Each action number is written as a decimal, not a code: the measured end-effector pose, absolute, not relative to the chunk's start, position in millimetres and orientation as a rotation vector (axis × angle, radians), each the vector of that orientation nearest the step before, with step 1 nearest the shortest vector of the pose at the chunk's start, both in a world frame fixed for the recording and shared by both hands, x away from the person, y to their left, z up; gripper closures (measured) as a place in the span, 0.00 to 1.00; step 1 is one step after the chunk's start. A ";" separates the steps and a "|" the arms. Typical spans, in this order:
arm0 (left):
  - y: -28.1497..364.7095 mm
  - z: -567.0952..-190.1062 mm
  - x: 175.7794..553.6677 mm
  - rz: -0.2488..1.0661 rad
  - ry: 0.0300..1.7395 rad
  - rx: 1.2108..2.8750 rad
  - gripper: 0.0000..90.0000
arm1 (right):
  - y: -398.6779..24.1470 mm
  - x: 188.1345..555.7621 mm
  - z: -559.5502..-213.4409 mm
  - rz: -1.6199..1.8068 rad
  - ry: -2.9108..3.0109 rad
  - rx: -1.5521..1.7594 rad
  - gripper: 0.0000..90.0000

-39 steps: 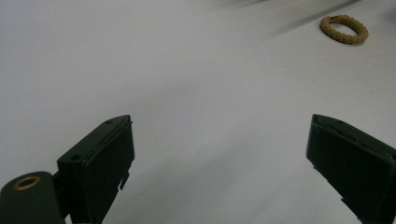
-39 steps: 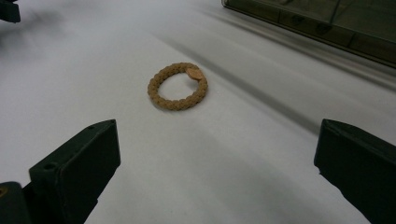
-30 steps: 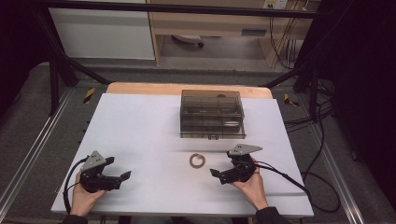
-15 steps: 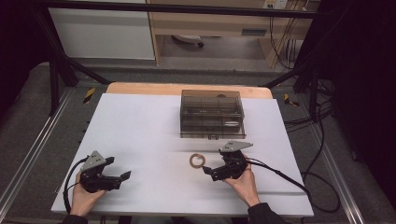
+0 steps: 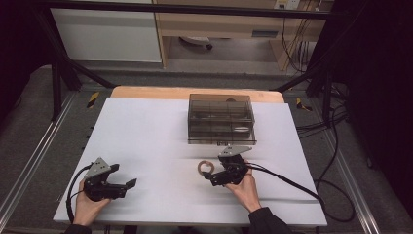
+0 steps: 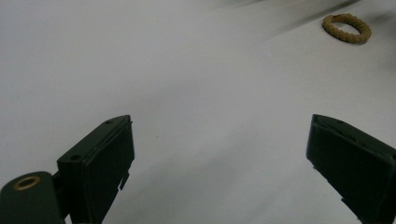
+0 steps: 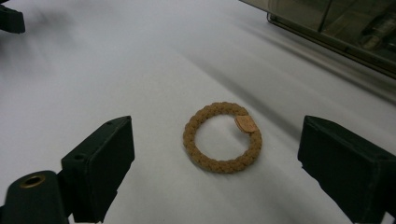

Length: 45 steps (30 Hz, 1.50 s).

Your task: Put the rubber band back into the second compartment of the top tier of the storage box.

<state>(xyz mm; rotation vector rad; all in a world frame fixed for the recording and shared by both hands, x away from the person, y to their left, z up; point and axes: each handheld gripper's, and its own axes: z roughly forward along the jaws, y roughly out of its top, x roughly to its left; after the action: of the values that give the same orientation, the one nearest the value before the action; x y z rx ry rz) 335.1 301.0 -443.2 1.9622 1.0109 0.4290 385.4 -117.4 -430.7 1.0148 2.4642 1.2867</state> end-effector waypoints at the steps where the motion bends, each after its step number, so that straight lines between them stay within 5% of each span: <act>1: 300.9 -443.2 335.1 0.429 1.011 1.960 0.08 | -116.3 385.8 -430.9 1.281 2.465 1.012 0.16; 45: 301.3 -443.0 335.3 0.431 1.011 1.963 0.08 | -89.1 396.8 -449.3 1.188 2.628 0.889 0.82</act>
<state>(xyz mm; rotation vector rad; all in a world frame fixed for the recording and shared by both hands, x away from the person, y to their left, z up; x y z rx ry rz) 335.3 301.3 -443.0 1.9634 1.0107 0.4312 396.8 -89.1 -449.3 0.8894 2.6275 1.1875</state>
